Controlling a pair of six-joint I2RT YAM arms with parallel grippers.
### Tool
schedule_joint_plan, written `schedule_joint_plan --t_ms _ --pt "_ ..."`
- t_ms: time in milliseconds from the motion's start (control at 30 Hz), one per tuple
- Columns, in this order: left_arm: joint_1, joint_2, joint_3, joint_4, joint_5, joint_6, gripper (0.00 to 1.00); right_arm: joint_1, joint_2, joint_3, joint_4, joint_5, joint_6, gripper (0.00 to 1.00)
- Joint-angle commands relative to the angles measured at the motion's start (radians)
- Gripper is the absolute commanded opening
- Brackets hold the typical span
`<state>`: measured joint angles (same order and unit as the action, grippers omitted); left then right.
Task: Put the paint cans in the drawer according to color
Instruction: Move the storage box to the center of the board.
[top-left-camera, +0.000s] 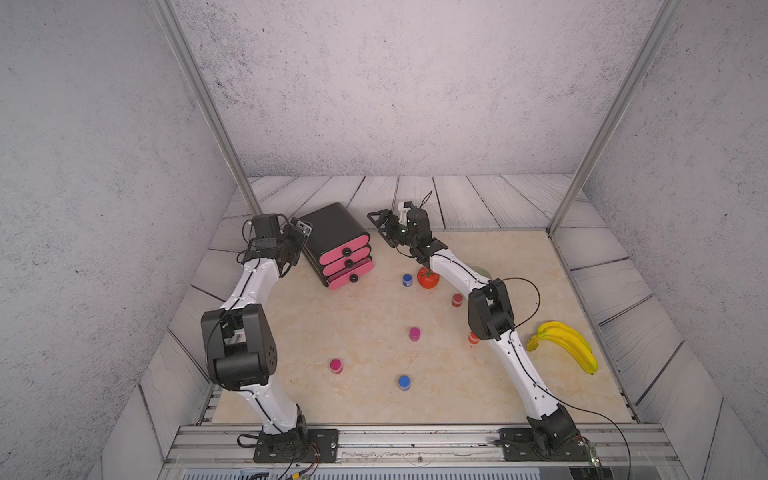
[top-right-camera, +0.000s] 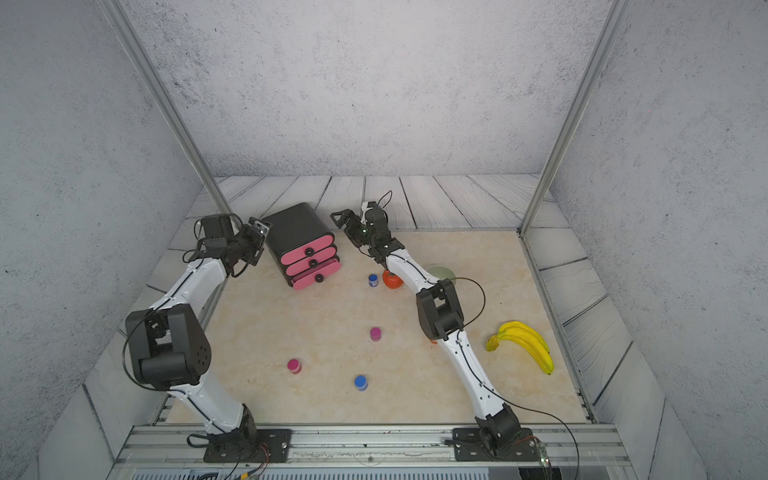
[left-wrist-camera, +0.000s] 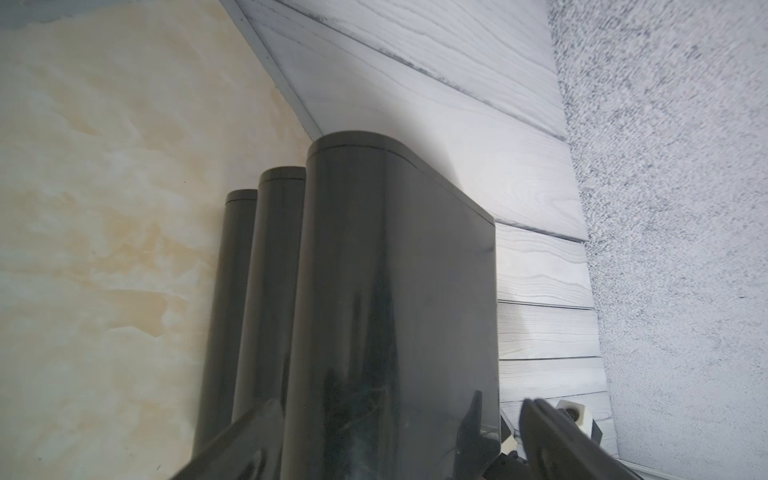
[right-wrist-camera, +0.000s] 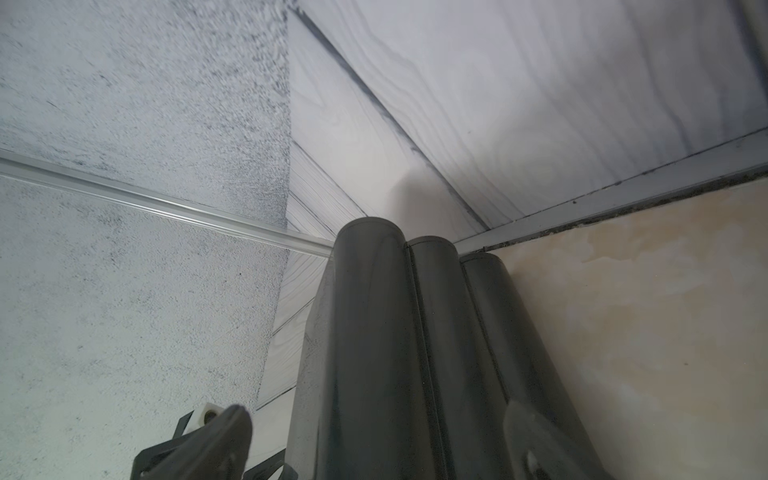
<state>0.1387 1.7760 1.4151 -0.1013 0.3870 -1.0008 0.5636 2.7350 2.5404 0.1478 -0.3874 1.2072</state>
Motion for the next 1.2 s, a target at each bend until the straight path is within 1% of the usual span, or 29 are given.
schedule_joint_plan --t_ms 0,67,167,367,433,600,700,800,867,933,1033,1167 --pt "0.009 0.045 0.064 -0.022 0.044 0.027 0.92 0.008 0.094 0.088 -0.048 0.056 0.034 0.99" --pt "0.010 0.067 0.088 -0.033 0.060 0.039 0.90 0.014 0.105 0.089 -0.047 0.070 0.042 0.99" --pt "0.009 0.081 0.102 -0.051 0.060 0.055 0.88 0.024 0.111 0.090 -0.049 0.064 0.037 0.96" --pt "0.008 0.102 0.102 -0.069 0.095 0.074 0.82 0.038 0.108 0.096 -0.055 0.026 0.009 0.84" --pt "0.007 0.099 0.097 -0.087 0.101 0.095 0.81 0.040 0.108 0.098 -0.052 0.018 0.007 0.81" --pt "0.006 0.096 0.087 -0.088 0.134 0.096 0.80 0.051 0.117 0.117 -0.049 0.010 0.018 0.79" --pt "0.006 0.088 0.085 -0.094 0.152 0.099 0.79 0.062 0.127 0.137 -0.046 -0.015 0.023 0.76" --pt "0.005 0.091 0.085 -0.109 0.176 0.108 0.79 0.069 0.110 0.116 -0.044 -0.034 0.008 0.75" --pt "0.004 0.101 0.084 -0.126 0.195 0.111 0.78 0.070 0.106 0.102 -0.031 -0.056 0.021 0.74" --pt "0.004 0.109 0.078 -0.140 0.216 0.114 0.76 0.070 0.107 0.100 -0.024 -0.080 0.035 0.70" --pt "0.001 0.115 0.072 -0.158 0.245 0.120 0.74 0.071 0.093 0.085 -0.029 -0.120 0.017 0.65" --pt "-0.012 0.118 0.079 -0.171 0.294 0.139 0.68 0.076 0.029 0.004 -0.009 -0.145 -0.012 0.60"
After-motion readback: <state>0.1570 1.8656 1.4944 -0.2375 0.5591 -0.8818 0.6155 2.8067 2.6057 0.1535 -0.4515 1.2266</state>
